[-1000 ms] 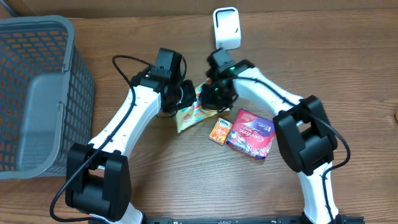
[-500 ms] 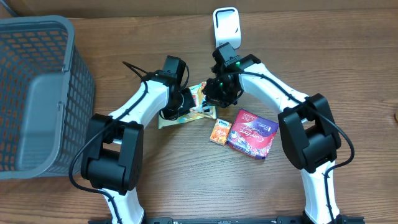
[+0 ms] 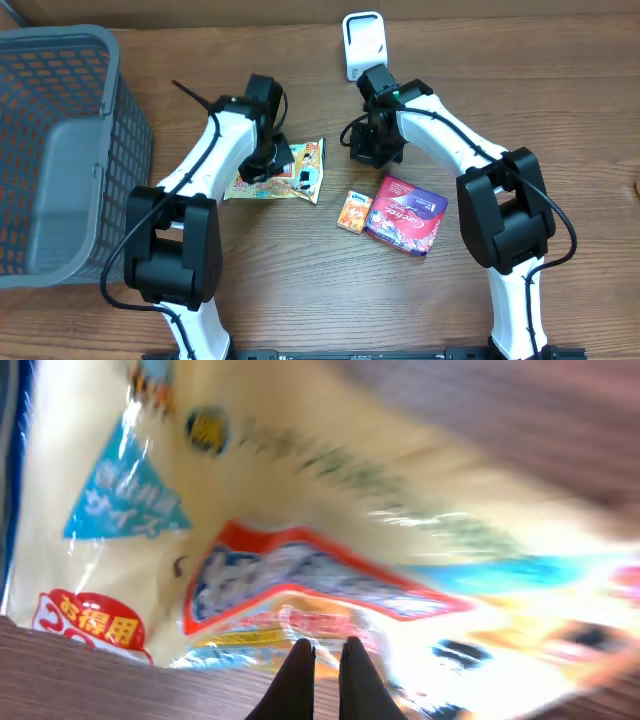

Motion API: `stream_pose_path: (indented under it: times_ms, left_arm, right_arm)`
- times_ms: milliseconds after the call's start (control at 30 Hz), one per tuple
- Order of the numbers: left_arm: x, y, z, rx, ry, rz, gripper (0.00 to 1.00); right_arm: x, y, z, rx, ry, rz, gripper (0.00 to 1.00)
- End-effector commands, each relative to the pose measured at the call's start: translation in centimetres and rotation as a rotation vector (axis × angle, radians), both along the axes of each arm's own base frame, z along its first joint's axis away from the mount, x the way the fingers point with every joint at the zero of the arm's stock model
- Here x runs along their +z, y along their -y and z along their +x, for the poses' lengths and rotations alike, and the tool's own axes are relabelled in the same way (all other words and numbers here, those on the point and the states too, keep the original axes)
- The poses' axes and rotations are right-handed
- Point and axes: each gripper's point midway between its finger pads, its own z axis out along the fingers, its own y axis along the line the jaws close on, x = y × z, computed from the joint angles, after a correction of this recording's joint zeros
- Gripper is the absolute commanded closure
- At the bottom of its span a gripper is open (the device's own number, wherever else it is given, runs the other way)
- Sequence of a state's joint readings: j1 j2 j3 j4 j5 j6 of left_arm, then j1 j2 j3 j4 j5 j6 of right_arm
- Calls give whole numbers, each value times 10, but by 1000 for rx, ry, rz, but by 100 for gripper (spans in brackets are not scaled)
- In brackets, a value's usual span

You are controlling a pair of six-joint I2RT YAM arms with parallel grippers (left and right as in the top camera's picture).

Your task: Scan the item barcode

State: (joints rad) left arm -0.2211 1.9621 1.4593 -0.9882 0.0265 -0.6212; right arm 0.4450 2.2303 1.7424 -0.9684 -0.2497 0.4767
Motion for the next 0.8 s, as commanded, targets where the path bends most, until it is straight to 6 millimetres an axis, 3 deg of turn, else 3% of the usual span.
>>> stream_pose_path:
  times_ms: [0,133,267,367,467,667,767]
  left_arm:
    - [37,15,18,-39,71,-69,96]
    - [50,-1,28,-13,104,9,96]
    - [49,-32,24,96,82,97,96]
    - [48,-58,20,162,50,92,96]
    - [47,-72,16,198,26,74,96]
    - [39,-79,8,217,-8,76,96]
    - [31,-79,3,215,-23,75,96]
  right_arm:
    - [63,-46,10,108,97,270,96]
    - [79,-76,13,125,108,425,96]
    - [79,-90,10,105,105,443,96]
    - [76,-112,2,144,132,468,96]
    - [72,-124,-5,164,141,481,96]
    - [39,-127,-6,117,117,389,96]
    - [15,-115,-3,84,95,320,96]
